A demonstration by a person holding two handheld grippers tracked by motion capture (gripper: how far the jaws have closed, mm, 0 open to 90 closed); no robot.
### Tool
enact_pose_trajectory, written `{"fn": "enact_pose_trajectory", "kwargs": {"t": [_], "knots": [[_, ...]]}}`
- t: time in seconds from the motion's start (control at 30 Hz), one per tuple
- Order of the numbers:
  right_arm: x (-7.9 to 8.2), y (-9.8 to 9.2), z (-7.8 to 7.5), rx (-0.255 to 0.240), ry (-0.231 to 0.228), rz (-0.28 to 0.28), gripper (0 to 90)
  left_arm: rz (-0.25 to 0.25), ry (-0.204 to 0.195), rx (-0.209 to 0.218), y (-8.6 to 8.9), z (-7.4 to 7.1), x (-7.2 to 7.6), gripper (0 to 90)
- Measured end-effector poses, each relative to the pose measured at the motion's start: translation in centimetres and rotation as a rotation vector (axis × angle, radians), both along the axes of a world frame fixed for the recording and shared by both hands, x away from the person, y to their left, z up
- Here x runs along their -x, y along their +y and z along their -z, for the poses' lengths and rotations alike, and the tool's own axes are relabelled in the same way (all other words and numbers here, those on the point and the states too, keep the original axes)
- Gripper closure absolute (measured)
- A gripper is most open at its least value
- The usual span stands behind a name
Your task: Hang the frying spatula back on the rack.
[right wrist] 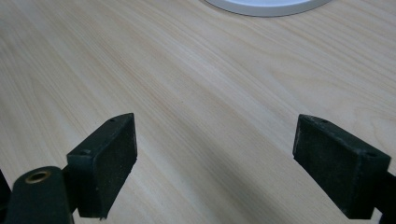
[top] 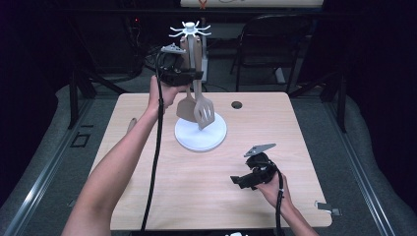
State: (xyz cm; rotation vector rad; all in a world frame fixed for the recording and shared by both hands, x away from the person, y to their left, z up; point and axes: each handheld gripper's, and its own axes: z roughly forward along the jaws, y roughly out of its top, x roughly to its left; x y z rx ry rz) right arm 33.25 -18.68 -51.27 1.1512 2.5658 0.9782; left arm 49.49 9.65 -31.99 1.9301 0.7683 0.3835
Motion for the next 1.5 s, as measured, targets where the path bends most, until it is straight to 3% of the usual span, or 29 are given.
{"fn": "enact_pose_trajectory", "kwargs": {"t": [0.23,0.47,0.63,0.9,1.07,1.23,1.33,1.4,1.5], "knots": [[0.0,0.1,0.0,-0.005,0.002,-0.001,13.4,-0.024,-0.047,-0.053,-0.4,0.0,0.4,76.0],[0.1,0.1,0.0,-0.017,0.01,-0.003,13.2,0.0,-0.096,-0.083,-0.3,-0.1,1.9,62.5],[0.1,0.1,0.0,-0.017,0.01,-0.008,13.2,0.005,-0.102,-0.095,0.1,0.0,2.8,54.7],[0.1,0.3,0.0,-0.012,0.018,-0.02,13.2,0.037,-0.122,-0.136,0.7,0.0,3.9,51.0],[0.1,0.3,0.0,-0.011,0.013,-0.022,13.2,0.053,-0.144,-0.151,1.4,-0.5,4.5,65.3],[0.0,0.2,-0.2,-0.01,0.014,-0.019,13.2,0.055,-0.141,-0.108,2.4,-1.1,4.5,76.9],[0.0,0.1,-0.1,-0.009,0.014,-0.021,13.2,0.041,-0.142,-0.096,2.9,-1.5,4.5,81.5],[0.0,0.1,-0.1,-0.001,0.016,-0.019,13.2,0.025,-0.152,-0.08,3.1,-2.0,4.5,89.4],[0.0,0.2,-0.2,0.002,0.017,-0.021,13.2,-0.004,-0.166,-0.068,3.5,-2.8,4.4,90.0]]}}
